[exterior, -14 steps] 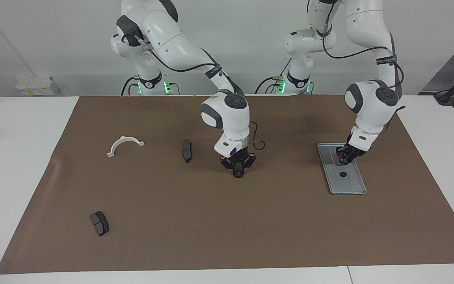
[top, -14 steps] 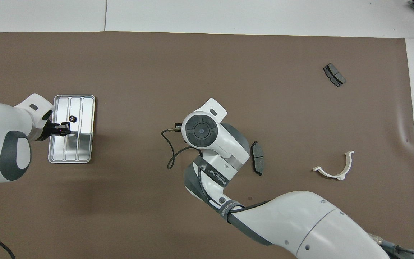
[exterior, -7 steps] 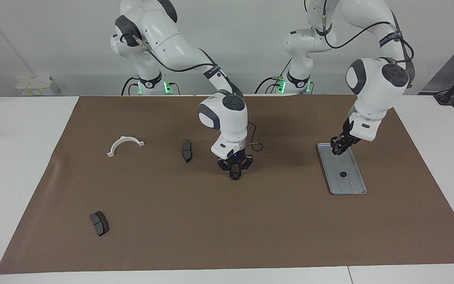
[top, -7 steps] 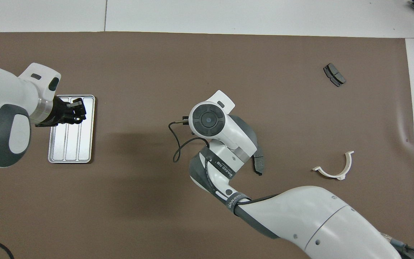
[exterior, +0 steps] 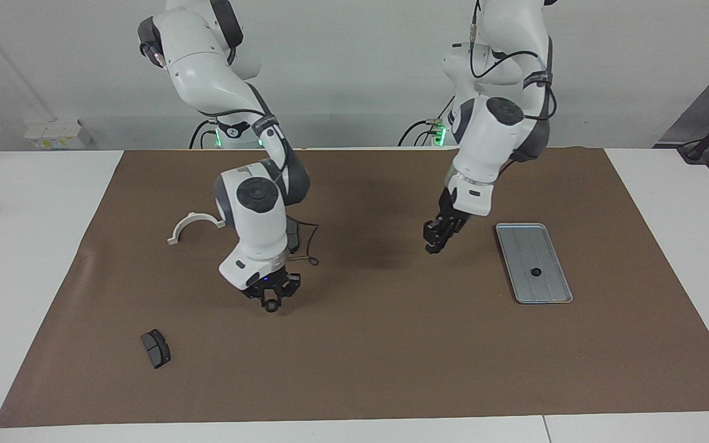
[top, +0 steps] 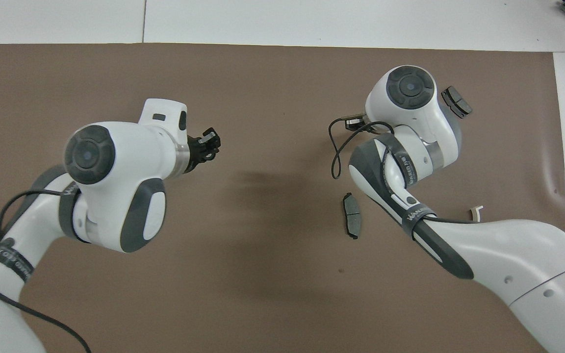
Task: Place bearing gear from tray to pile
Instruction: 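Carry the gear away with the right gripper while the left gripper grasps another gear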
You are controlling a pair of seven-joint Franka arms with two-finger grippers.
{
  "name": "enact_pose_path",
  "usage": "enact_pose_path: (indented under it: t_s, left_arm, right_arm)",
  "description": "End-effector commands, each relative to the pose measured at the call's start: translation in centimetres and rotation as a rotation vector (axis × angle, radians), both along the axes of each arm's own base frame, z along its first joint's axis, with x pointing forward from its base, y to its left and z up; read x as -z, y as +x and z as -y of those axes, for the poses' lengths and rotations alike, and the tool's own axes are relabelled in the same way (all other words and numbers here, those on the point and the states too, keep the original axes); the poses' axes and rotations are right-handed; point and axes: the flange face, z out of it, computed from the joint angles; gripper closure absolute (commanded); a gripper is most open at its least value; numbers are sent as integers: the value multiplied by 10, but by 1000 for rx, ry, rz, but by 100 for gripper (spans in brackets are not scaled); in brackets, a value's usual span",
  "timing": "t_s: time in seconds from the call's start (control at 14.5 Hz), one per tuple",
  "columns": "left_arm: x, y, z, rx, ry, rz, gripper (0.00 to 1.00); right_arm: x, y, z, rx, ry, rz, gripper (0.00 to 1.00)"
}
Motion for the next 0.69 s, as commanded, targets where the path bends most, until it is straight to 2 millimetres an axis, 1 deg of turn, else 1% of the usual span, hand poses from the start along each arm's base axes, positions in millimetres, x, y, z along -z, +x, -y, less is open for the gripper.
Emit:
enact_pose_path:
  t_s: [0.0,0.07,0.14,0.21,0.28,0.35,0.41,0.48,0.55,0.62]
  left_arm:
    - [37,-4,45,-87,-87,47,100]
    - [54,-5,57,-98,-100,53,96]
    - [73,-8,70,-102,-112,60,84]
    - [91,-10,78,-110,-131,87,71]
    - [99,-15,86,-108,-142,98,64]
    - [100,-15,86,-113,-142,94,46]
    - [100,-16,87,-112,-142,93,0]
    - [99,-15,86,-112,-141,92,0]
    - [97,-13,84,-115,-132,80,0]
    - [88,-10,77,-121,-123,68,0]
  right_arm:
    - [0,0,54,25,-7,-50,99]
    - [-1,0,69,47,-13,-66,99]
    - [-2,-1,86,70,-17,-77,98]
    - [-1,-4,104,94,-21,-84,93]
    - [1,-8,118,113,-22,-94,87]
    - [3,-10,134,131,-23,-101,78]
    - [6,-13,145,148,-23,-108,56]
    - [8,-16,154,160,-25,-112,26]
    - [10,-18,160,168,-24,-112,8]
    - [9,-17,160,173,-22,-104,0]
